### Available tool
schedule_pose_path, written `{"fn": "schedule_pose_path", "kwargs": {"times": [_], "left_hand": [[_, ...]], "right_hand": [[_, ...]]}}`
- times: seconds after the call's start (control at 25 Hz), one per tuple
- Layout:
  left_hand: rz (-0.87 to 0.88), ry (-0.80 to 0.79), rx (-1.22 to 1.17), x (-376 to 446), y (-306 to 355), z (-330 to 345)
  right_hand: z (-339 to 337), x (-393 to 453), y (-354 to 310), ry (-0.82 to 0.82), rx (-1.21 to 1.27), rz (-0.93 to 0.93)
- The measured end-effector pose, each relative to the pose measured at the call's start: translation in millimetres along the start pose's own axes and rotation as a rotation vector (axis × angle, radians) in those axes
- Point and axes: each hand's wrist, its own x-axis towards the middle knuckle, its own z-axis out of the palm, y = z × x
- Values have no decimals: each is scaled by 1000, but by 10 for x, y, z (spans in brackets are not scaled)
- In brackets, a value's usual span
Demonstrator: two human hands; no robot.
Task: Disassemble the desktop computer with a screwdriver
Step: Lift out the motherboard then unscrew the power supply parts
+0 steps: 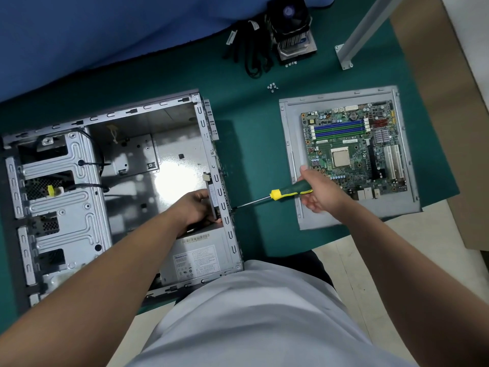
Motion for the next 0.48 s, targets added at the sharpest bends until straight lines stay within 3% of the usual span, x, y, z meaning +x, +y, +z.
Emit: {"fn": "schedule_pose_path", "kwargs": {"times": [0.08,0.2,0.36,0.48], "left_hand": [[-3,0,-31,2,-5,0],[22,-11,15,-22,-11,15],[31,-7,6,-67,23,26],[40,-20,33,-115,41,27]], "right_hand": [[4,-11,24,51,-23,-75],[10,-32,-11,4,243,-34],[0,-52,-13,30,41,-28],[14,-57,-63,10,170,-54]]}}
